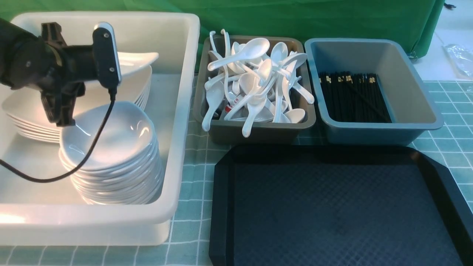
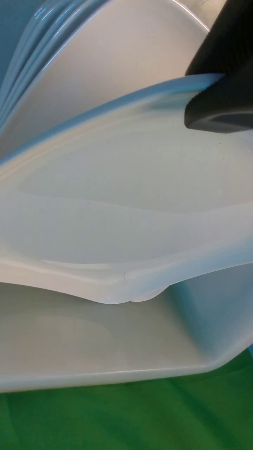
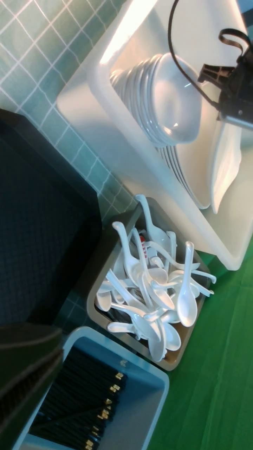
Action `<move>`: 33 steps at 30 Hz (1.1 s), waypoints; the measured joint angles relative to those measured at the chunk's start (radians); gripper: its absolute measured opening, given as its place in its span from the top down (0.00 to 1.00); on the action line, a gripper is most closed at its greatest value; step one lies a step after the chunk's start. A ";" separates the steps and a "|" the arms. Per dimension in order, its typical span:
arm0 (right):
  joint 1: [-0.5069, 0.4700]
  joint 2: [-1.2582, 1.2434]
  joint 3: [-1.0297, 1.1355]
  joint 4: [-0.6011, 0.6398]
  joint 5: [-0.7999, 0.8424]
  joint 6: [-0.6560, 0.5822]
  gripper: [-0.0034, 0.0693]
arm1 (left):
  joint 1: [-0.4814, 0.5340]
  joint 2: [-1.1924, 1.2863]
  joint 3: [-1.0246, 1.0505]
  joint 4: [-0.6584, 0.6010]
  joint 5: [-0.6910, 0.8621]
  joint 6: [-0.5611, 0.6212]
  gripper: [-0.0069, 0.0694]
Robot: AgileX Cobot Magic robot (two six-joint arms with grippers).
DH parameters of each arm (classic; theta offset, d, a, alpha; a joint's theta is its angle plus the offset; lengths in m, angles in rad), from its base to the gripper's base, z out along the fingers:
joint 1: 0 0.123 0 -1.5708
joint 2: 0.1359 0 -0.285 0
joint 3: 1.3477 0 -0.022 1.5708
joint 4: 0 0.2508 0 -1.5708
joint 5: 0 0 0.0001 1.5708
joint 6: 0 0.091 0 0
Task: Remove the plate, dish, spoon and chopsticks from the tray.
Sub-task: Use the left arm to put the plate into the large storage box on the left
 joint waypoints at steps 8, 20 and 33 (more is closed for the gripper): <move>0.000 0.000 0.000 0.006 0.000 -0.007 0.92 | 0.001 0.002 -0.003 -0.018 0.009 0.001 0.85; 0.000 0.000 0.000 0.009 0.000 -0.007 0.90 | 0.001 -0.012 -0.006 -0.070 0.061 -0.001 0.52; 0.000 0.000 0.000 0.012 0.000 -0.007 0.90 | 0.002 -0.130 -0.008 -0.215 0.128 -0.002 0.42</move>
